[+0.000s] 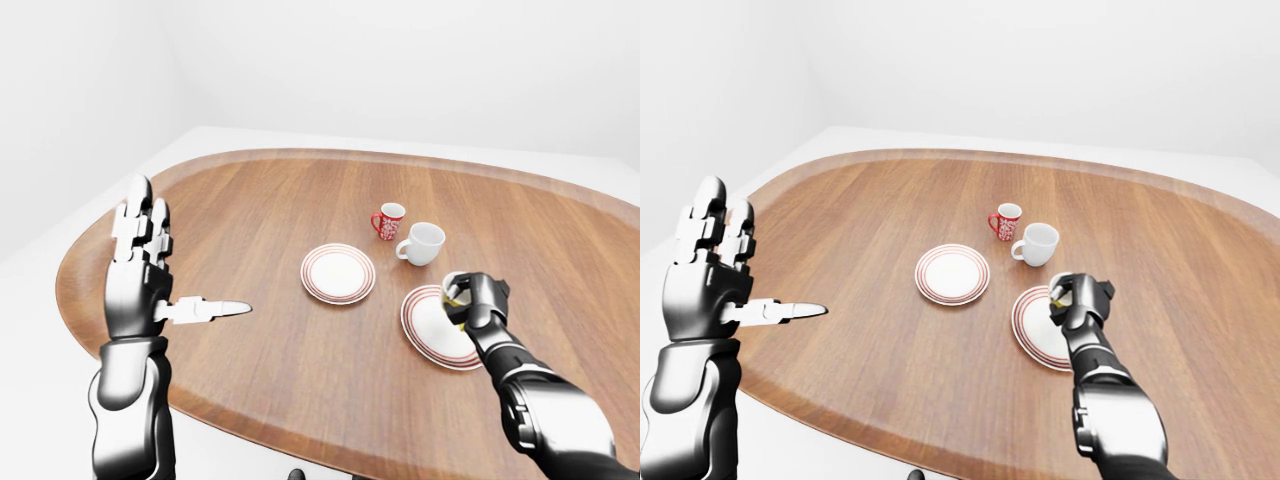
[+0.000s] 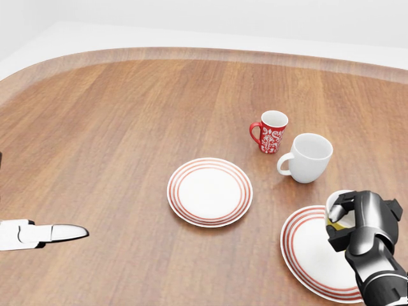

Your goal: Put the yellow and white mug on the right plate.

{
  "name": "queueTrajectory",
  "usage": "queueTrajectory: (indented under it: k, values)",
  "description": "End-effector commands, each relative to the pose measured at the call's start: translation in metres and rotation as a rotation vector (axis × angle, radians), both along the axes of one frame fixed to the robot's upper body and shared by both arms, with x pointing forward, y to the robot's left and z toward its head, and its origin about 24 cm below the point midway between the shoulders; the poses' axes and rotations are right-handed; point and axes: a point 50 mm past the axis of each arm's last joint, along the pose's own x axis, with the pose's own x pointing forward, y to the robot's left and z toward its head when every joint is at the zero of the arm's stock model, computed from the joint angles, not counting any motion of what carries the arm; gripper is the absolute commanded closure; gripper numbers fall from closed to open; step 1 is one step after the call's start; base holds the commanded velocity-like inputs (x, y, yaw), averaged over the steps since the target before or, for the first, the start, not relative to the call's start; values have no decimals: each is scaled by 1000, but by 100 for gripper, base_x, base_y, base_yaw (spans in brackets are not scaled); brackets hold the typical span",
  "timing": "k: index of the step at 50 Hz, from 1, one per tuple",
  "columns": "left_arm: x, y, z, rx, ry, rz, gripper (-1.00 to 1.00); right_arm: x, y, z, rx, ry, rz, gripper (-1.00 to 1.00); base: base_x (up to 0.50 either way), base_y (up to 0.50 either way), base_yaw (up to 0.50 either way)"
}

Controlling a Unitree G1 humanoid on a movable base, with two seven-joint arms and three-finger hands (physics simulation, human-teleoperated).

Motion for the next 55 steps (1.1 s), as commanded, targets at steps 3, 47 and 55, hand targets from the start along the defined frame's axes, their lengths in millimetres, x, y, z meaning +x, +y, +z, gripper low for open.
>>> queueTrajectory:
  k: [3,47,55]
  values:
    - [0,0,1,0,-3,0,-100,-4,5,-8,32,14,-2,100,0,0,0]
    - [1,0,-1,-1,6,0,-100,-12,16,-20,-142,49,61,100,0,0,0]
    - [1,0,-1,0,5,-1,-100,-12,17,-20,-151,49,67,100,0,0,0]
